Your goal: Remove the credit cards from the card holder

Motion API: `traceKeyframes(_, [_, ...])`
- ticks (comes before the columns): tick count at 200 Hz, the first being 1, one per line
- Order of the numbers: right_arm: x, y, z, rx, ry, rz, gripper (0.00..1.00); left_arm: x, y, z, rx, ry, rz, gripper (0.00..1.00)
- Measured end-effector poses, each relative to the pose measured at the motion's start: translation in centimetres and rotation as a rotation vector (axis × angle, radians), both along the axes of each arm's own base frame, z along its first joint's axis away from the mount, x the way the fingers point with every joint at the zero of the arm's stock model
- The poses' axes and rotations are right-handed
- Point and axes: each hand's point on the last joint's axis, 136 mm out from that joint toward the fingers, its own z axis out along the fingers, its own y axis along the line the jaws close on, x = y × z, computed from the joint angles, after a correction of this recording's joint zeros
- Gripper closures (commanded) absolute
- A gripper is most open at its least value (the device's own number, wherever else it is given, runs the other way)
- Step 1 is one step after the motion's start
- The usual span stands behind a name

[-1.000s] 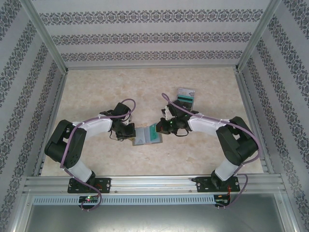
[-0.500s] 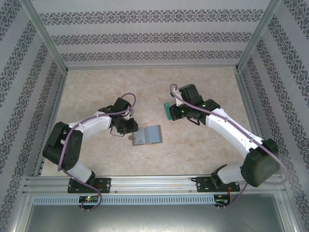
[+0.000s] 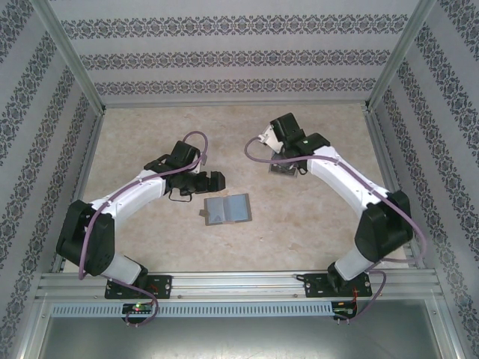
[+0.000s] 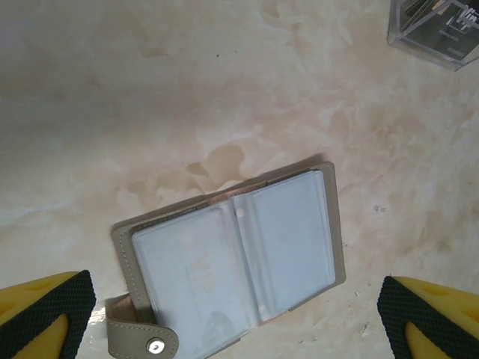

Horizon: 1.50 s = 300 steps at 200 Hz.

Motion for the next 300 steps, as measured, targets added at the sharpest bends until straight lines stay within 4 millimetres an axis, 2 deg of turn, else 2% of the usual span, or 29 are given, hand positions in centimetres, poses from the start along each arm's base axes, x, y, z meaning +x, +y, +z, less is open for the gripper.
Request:
traceKeyframes(27, [1.1, -0.5, -2.0, -0.12, 0.023, 0.045, 1.0, -0.1, 0.2, -0.1, 0.013, 0.0, -0.004, 0.0])
traceKeyframes(59, [2.0, -0.8, -2.7, -0.182, 0.019, 0.08, 1.0, -0.2, 0.3, -0.1, 0.02, 0.0, -0.009, 0.0])
traceKeyframes(155, [3.6, -2.3, -6.7, -0.214, 0.086, 0.062, 1.0, 0.1, 0.7, 0.2, 0.034, -0.014, -0.01, 0.0])
traceKeyframes(223, [4.1, -1.5, -8.0, -0.19, 0.113, 0.079, 1.0, -0.1, 0.8, 0.0, 0.038, -0.004, -0.009, 0.0])
traceKeyframes(258, [4.3, -1.4, -7.9, -0.176, 0.105, 0.064, 1.0, -0.1, 1.0, 0.0, 0.04, 0.0, -0.003, 0.0])
traceKeyframes(268, [4.5, -1.6, -7.8, -0.176, 0.096, 0.055, 0.89, -0.1, 1.0, 0.0, 0.04, -0.001, -0.003, 0.0])
traceKeyframes(276, [4.7, -1.7, -7.7, -0.174, 0.088, 0.046, 0.84, -0.1, 1.0, 0.0, 0.04, -0.001, -0.003, 0.0])
traceKeyframes(300, [5.8, -3.4, -7.4, -0.175, 0.059, -0.024, 0.82, -0.1, 1.0, 0.0, 0.039, 0.0, -0.003, 0.0])
